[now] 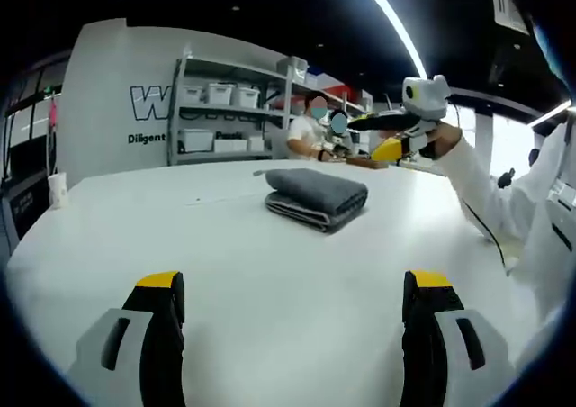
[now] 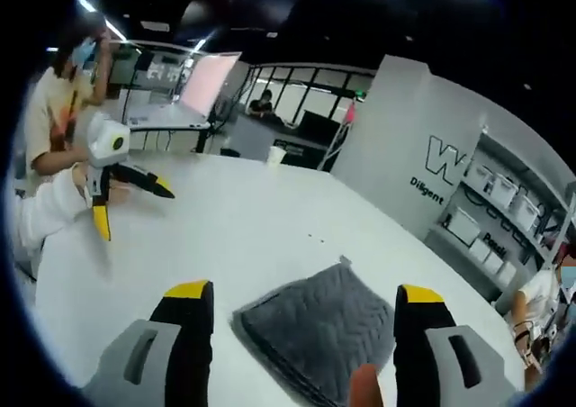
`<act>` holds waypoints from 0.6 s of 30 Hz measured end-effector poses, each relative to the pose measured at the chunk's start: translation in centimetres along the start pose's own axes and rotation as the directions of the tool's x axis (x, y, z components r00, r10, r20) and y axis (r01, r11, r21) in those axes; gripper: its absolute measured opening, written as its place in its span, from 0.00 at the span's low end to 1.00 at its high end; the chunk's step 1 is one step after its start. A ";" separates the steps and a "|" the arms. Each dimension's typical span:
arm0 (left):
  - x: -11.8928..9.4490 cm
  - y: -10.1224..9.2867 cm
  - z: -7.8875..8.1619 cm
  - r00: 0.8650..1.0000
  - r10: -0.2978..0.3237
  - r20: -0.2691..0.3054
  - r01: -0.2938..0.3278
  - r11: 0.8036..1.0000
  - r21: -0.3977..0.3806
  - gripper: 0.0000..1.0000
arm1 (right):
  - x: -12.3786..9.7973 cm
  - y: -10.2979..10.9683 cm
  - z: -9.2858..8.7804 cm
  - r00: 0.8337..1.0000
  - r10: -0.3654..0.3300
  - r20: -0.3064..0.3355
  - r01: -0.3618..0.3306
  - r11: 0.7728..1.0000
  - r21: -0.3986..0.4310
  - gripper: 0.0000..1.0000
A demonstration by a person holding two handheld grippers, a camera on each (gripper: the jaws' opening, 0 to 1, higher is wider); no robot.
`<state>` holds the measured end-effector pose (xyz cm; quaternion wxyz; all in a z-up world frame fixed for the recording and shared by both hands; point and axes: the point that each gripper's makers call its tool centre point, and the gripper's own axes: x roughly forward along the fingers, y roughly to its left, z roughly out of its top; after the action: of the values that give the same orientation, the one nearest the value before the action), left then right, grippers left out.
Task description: Open the folded towel by lifting each exposed corner and separating the folded layers until the towel lies flat within the target outline without major curled edges
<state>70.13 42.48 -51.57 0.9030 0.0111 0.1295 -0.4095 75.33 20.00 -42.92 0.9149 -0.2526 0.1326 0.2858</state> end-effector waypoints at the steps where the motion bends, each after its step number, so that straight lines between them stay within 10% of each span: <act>1: 0.0 0.0 0.0 1.000 0.000 0.000 0.000 1.000 0.000 1.00 | 0.2 0.0 -0.2 1.000 -0.001 -0.005 0.001 1.000 -0.004 0.81; 18: -0.1 0.5 -0.3 1.000 0.021 -0.001 -0.021 1.000 -0.015 1.00 | 3.8 1.7 -5.1 0.990 0.045 -0.132 -0.049 0.998 -0.027 0.68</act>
<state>70.42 42.93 -51.93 0.9073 0.0058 0.1331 -0.3989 76.92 20.19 -49.32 0.8931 -0.2815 0.1944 0.2921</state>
